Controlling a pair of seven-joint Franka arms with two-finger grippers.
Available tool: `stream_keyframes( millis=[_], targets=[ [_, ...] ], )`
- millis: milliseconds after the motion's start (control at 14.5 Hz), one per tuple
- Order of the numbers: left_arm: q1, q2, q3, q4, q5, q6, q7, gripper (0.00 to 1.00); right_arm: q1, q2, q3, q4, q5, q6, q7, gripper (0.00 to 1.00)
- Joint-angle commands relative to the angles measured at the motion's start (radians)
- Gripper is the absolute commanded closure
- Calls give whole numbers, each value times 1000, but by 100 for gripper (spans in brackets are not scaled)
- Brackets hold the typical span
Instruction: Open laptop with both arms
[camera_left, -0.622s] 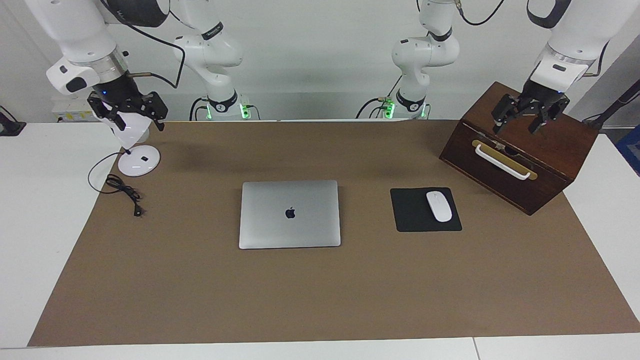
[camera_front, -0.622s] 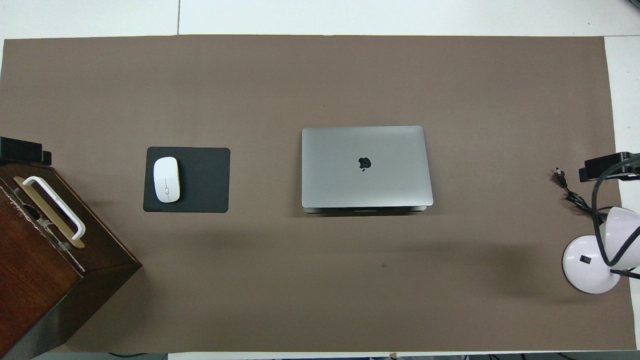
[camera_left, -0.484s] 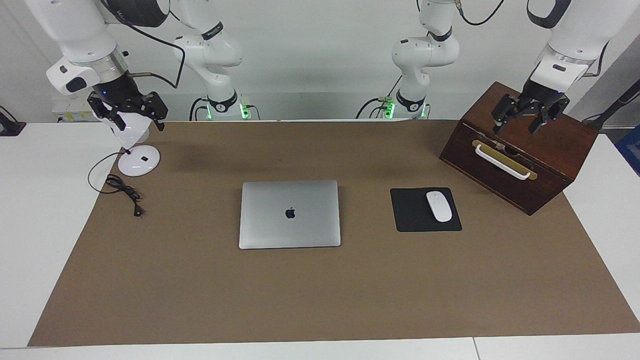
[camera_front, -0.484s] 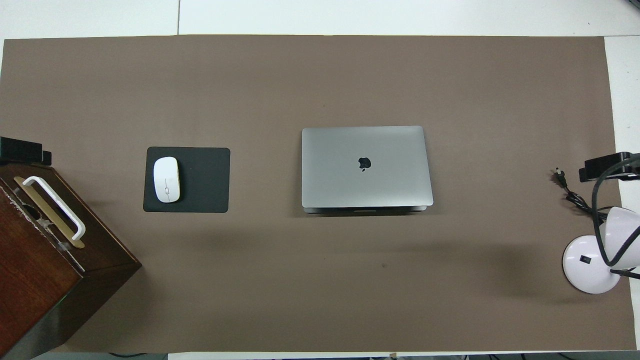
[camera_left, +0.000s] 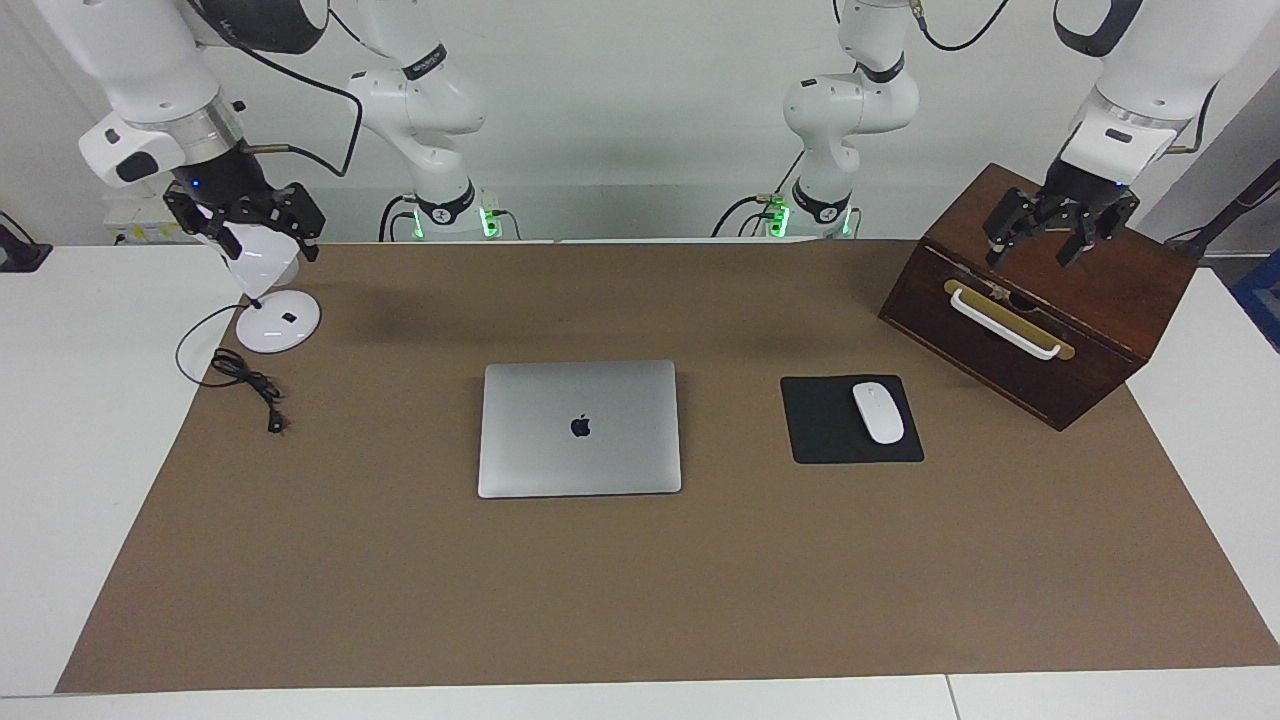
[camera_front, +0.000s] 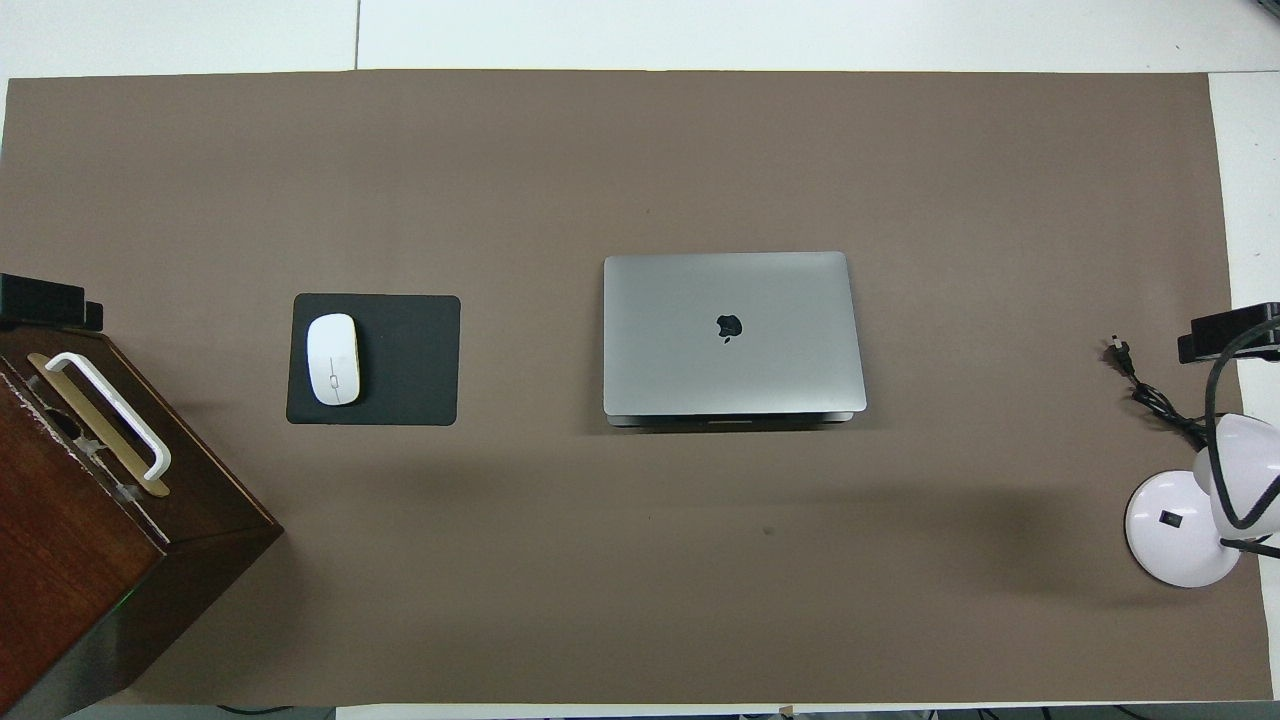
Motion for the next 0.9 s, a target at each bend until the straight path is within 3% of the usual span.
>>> stream_keyframes(
  millis=[0,415,829],
  targets=[
    [9,-5,-7,8,12,-18,-11,0,-9,-15,12,-9,5,24,-24,0],
    [10,-8,-7,8,15,-15,-14,0,-16,2,14,-22,22,218,-19,0],
    [3,-8,-8,-1,15,-17,-9,0,-13,-3,14,-134,204,377,60,1]
  ],
)
